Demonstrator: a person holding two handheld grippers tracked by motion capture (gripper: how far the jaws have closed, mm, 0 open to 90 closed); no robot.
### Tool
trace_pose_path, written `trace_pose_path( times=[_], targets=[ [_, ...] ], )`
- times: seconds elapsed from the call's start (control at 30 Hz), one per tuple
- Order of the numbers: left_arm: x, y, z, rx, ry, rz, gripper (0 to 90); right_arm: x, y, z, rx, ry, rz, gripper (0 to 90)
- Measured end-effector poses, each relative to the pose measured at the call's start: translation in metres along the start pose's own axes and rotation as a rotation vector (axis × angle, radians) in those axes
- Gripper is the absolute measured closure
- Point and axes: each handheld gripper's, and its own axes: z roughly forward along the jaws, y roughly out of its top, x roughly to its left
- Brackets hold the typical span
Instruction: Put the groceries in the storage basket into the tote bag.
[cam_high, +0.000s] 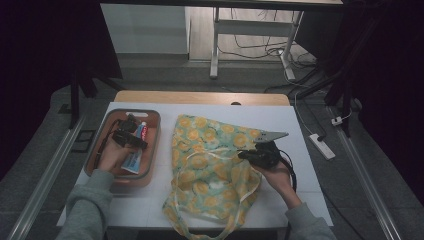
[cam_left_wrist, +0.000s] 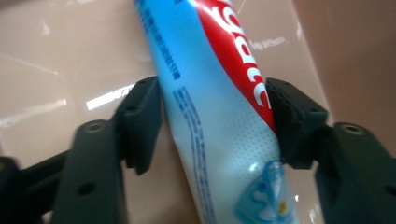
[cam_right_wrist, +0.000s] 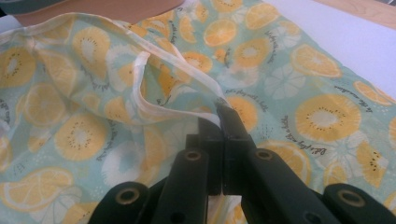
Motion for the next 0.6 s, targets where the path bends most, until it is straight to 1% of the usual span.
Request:
trace_pose_path(
  times=[0.1,0.2,0.23,0.27,0.3,0.33,0.37,0.47,0.6],
  targets=[
    [0.005,-0.003,-0.002,0.001,-0.008,-0.017,48.7,-0.001,0.000,0.000,-0.001,-0.003,0.004,89.0],
    [0.010,-0.004,-0.004,0.000,-0.027,-0.037,52.5,-0.001,-0.001,0.000,0.002,-0.004,0.006,89.0],
    [0.010,-0.004,-0.004,0.000,-0.021,-0.040,54.2,-0.001,-0.001,0.001,0.002,-0.003,0.007,89.0],
    [0.011,-0.004,-0.006,-0.003,-0.018,-0.045,57.7,-0.001,-0.001,0.001,0.001,-0.003,0.007,89.0],
    [0.012,-0.005,-0.010,-0.020,-0.022,-0.044,61.5,-0.001,-0.001,0.001,0.001,-0.004,0.007,89.0],
    [0.012,-0.006,-0.014,-0.038,-0.008,-0.039,69.3,-0.001,-0.001,0.001,-0.001,-0.005,0.007,89.0],
    [0.013,-0.007,-0.016,-0.040,-0.004,-0.039,72.9,-0.001,-0.001,0.001,-0.001,-0.005,0.008,89.0],
    [0.016,-0.007,-0.015,-0.039,-0.022,-0.044,73.9,-0.002,-0.001,0.001,-0.001,-0.009,0.012,89.0],
    [0.016,-0.008,-0.016,-0.047,-0.021,-0.032,75.1,-0.002,-0.001,0.000,-0.005,-0.011,0.012,89.0]
  ],
)
